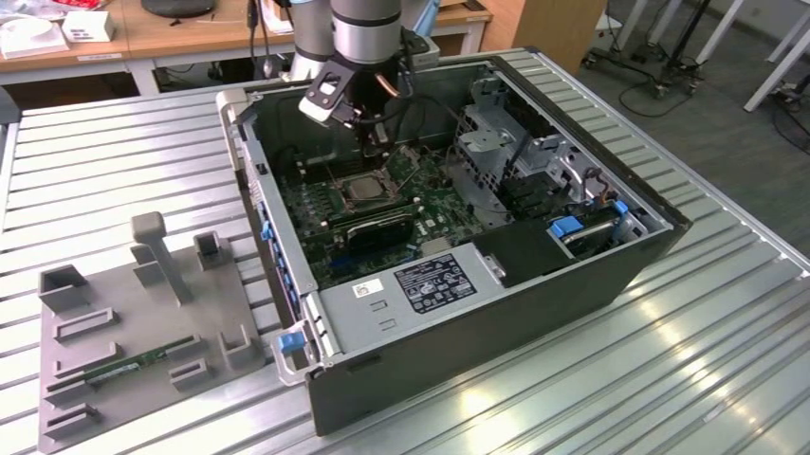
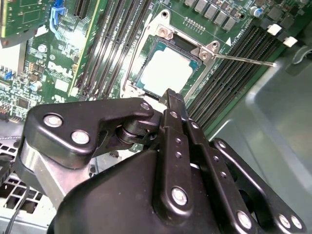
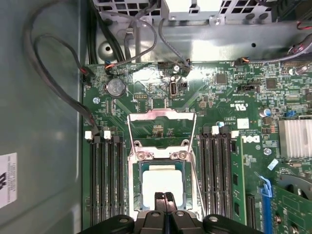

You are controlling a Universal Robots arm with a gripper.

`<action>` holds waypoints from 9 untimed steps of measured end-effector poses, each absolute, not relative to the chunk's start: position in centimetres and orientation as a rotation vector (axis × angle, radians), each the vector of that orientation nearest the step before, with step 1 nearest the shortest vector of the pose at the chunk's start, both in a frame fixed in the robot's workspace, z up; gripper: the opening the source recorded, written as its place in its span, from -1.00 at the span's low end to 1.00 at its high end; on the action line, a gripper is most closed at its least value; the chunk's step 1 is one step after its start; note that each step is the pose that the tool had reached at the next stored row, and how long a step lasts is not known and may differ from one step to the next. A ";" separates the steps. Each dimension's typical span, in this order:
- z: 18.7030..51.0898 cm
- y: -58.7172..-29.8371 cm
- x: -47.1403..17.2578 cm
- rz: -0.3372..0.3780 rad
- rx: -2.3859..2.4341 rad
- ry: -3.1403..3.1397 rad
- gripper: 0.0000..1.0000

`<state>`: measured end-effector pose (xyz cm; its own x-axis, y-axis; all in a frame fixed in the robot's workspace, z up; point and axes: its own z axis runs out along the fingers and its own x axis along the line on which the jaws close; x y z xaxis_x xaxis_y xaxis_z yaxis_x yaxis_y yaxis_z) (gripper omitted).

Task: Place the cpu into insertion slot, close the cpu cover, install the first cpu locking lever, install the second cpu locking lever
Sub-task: 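Close the cpu cover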

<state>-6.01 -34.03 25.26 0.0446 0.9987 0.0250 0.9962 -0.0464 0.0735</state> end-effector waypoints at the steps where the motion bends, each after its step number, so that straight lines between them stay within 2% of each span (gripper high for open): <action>1: 25.4 -34.0 -6.0 0.107 2.244 2.144 -0.79; 9: 26.2 -34.0 -6.0 0.108 2.244 2.144 -0.79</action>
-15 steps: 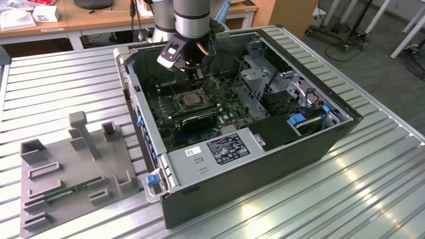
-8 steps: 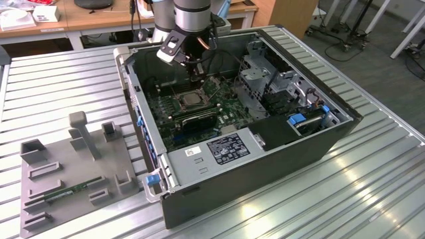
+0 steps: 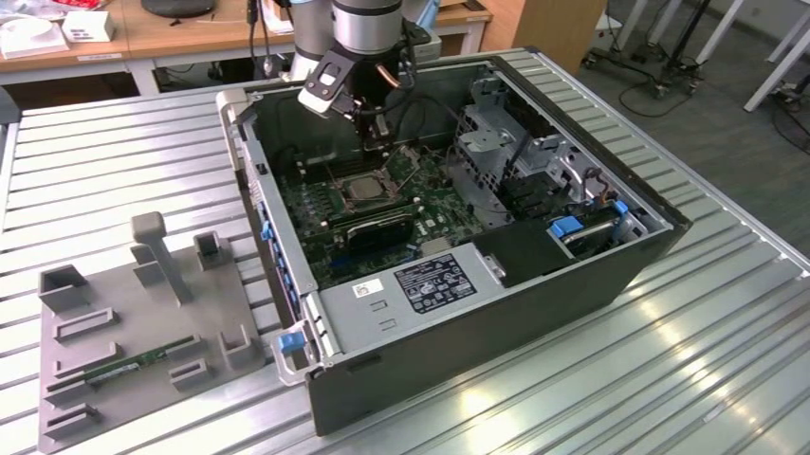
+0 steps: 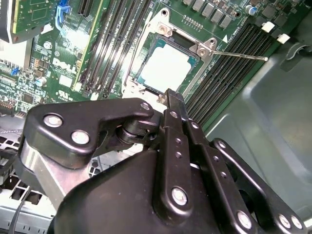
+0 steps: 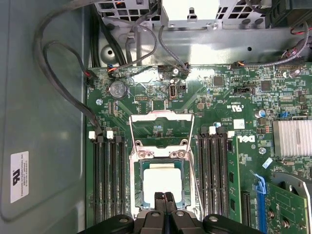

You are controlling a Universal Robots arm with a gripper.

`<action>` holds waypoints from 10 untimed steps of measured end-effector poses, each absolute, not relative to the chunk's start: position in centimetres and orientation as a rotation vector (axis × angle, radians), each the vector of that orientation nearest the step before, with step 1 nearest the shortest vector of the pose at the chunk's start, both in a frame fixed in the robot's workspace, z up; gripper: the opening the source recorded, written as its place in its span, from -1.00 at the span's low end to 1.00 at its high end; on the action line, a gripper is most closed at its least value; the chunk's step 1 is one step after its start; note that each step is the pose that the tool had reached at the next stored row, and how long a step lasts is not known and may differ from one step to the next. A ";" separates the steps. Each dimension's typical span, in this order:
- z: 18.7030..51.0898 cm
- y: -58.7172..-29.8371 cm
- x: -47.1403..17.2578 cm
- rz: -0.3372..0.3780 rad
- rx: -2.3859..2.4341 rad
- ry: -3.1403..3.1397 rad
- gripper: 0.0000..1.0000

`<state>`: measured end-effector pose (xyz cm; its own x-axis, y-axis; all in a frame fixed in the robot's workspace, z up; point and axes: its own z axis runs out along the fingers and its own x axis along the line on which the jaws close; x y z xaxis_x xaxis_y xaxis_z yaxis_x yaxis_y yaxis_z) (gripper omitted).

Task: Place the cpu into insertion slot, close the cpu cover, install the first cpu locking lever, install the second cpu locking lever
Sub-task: 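Close the cpu cover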

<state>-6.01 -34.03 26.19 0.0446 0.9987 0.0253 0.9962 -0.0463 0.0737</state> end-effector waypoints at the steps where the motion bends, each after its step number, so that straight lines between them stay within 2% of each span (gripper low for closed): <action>1: 26.2 -34.0 -6.0 0.108 2.244 2.144 -0.79; 10: 26.2 -34.0 -5.7 0.107 2.244 2.144 -0.79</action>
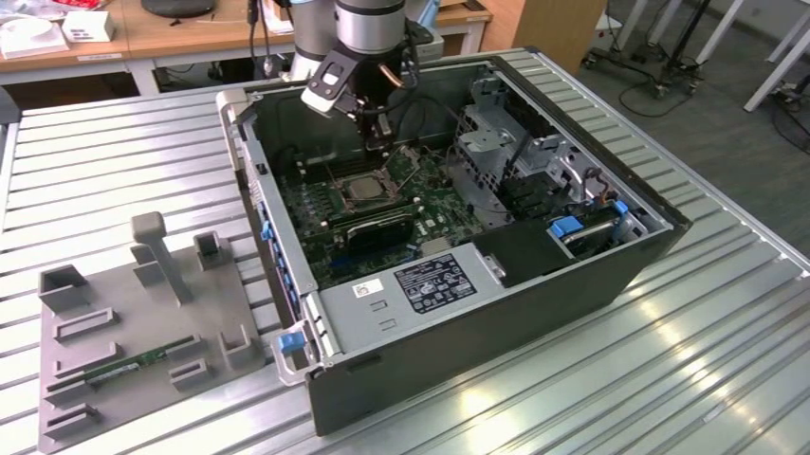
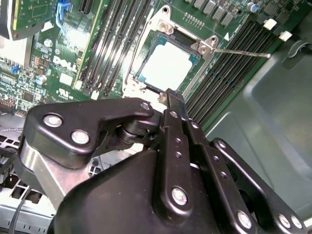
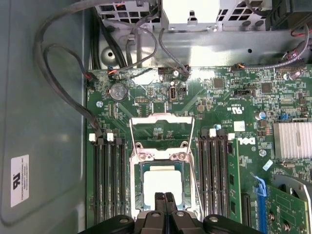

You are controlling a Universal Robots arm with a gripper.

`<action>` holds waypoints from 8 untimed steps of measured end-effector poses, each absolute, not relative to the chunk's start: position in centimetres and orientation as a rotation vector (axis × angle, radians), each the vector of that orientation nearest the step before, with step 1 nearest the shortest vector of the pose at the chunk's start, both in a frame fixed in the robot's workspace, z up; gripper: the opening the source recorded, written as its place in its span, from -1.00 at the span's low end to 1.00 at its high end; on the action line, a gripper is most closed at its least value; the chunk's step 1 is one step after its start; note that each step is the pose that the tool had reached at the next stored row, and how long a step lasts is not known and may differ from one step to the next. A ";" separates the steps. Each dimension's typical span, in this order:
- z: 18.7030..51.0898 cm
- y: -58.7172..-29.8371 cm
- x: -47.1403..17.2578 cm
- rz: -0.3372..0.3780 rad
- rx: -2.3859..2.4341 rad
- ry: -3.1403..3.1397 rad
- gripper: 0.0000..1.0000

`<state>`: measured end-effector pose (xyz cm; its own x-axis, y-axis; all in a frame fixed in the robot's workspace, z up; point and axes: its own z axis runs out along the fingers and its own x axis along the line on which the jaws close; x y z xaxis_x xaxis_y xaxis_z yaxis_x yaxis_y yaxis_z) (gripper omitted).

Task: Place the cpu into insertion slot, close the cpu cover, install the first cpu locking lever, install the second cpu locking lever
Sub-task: 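Close the cpu cover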

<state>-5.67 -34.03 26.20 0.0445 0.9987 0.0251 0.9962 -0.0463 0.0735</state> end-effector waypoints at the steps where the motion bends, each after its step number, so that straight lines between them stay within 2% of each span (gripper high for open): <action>1: 26.2 -34.0 -5.6 0.107 2.244 2.144 -0.79; 8: 26.2 -34.0 -5.1 0.107 2.244 2.144 -0.79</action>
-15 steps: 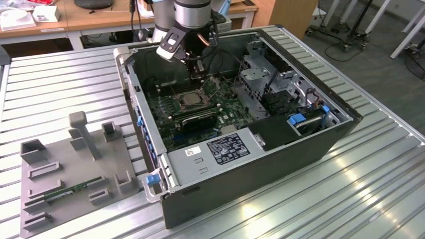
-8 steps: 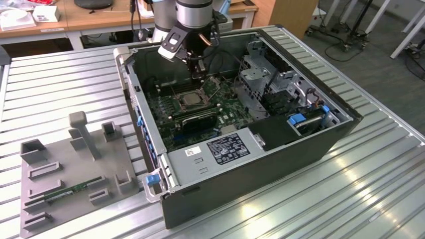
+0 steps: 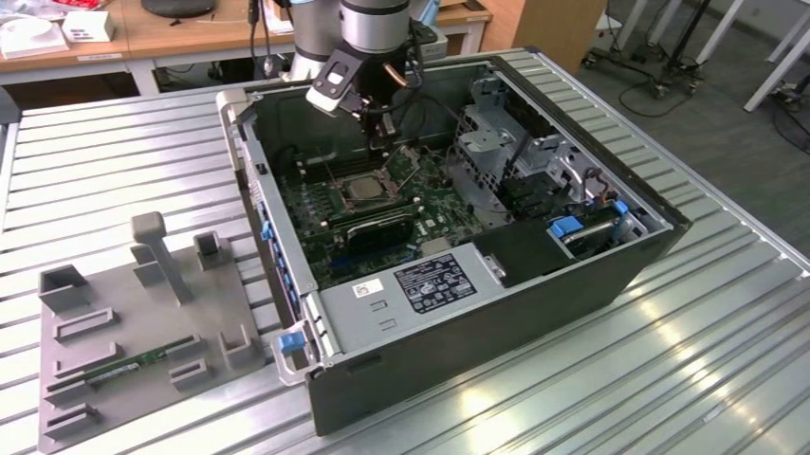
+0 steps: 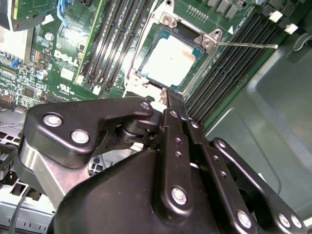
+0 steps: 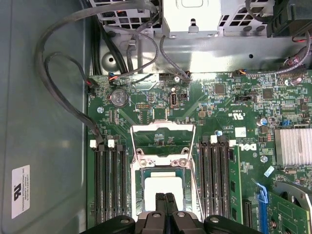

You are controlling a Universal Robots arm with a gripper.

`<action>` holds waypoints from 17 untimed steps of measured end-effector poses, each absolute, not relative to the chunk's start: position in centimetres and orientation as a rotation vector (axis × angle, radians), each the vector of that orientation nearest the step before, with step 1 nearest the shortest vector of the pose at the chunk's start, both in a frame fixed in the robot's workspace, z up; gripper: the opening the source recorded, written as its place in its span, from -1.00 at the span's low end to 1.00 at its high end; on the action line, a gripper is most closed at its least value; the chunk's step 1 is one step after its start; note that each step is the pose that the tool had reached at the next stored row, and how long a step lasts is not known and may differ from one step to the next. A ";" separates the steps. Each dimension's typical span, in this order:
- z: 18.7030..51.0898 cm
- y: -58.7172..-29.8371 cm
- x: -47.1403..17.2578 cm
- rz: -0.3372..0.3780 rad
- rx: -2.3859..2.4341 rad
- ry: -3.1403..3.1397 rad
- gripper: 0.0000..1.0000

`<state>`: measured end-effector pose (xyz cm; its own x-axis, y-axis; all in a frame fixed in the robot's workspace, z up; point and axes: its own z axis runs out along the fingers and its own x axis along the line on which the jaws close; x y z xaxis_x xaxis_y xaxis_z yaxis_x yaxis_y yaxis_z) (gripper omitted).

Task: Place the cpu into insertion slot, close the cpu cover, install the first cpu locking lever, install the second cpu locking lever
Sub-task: 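Close the cpu cover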

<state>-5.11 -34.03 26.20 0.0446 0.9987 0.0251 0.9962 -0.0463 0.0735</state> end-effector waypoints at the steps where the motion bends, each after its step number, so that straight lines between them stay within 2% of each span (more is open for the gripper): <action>1: 26.2 -34.0 -5.1 0.107 2.244 2.144 -0.79; 17: 26.2 -34.0 -3.6 0.107 2.244 2.144 -0.79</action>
<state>-3.63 -34.03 26.18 0.0445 0.9987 0.0254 0.9962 -0.0463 0.0735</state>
